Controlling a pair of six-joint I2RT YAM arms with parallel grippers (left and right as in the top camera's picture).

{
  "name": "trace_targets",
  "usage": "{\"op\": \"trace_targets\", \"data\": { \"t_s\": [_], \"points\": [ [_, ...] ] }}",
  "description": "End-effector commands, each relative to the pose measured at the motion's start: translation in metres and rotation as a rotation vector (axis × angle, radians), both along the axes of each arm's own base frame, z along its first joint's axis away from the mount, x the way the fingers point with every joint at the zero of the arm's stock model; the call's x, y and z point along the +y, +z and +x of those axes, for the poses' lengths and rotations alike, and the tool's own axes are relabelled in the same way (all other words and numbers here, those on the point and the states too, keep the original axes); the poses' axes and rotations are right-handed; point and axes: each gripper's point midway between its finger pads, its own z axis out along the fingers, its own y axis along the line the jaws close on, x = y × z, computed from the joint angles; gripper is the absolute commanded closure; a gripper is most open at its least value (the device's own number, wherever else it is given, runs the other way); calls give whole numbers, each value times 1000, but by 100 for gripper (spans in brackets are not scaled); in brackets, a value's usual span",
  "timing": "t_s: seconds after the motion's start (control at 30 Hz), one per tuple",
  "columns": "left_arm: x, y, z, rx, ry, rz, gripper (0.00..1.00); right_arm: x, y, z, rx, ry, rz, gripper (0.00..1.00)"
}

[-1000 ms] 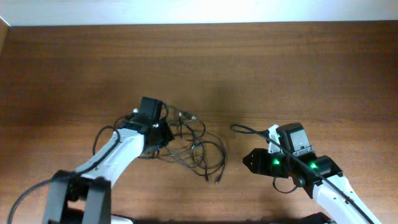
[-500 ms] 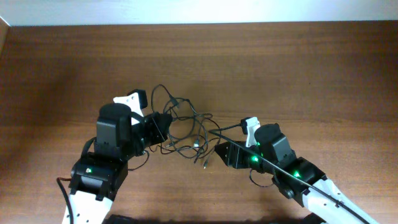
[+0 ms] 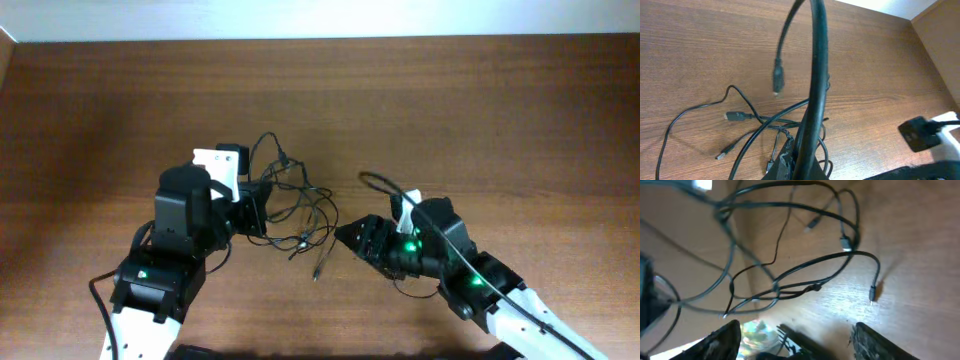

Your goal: Untangle cables

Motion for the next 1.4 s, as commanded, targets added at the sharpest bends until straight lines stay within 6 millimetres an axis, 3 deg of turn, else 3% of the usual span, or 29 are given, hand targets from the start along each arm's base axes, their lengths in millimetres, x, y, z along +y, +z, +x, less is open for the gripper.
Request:
{"op": "trace_targets", "data": {
  "t_s": [0.0,0.07,0.2,0.23,0.3,0.37,0.43,0.5,0.53,0.6,0.67,0.7,0.77,0.9,1.0,1.07,1.13,1.2,1.37],
  "points": [
    [-4,15,-2,-45,-32,-12,100,5,-18,-1,322,-161,73,30],
    [-4,15,-1,-48,-35,-15,100,7,-28,1,424,-222,85,30],
    [-22,20,-8,-55,-107,-45,100,26,-29,21,374,-186,153,32],
    [-31,22,-11,-65,-137,-48,100,32,-27,22,360,-165,171,47],
    [-39,29,-11,-100,-163,-56,100,40,-27,15,332,-117,163,93],
    [-4,21,9,-119,34,74,100,42,-25,12,104,37,89,96],
    [31,-7,11,-35,198,220,100,36,-3,20,-76,86,87,96],
    [66,-45,15,103,393,346,100,13,50,27,-335,91,102,96],
    [75,-59,18,152,475,358,100,-2,61,25,-358,62,90,96],
    [74,-87,24,235,487,391,100,-50,49,31,-340,-88,-59,96],
    [73,-113,26,314,505,410,100,-118,23,28,-275,-298,-291,96],
    [73,-118,27,326,504,418,100,-143,16,23,-238,-378,-351,96],
    [80,-118,28,336,553,394,100,-175,14,14,-199,-478,-387,96],
    [92,-119,27,358,600,379,100,-201,-3,5,-155,-500,-506,96],
    [66,-126,21,425,492,275,100,-218,-8,2,-166,-487,-587,96],
    [66,-130,14,456,483,283,100,-231,-10,-1,-140,-524,-613,96],
    [69,-136,1,508,480,312,100,-262,-5,-6,-107,-616,-668,96],
    [71,-135,2,503,488,321,100,-293,2,-8,-86,-744,-689,96],
    [96,-130,6,457,633,382,100,-341,-2,-30,28,-974,-706,96]
  ]
}}
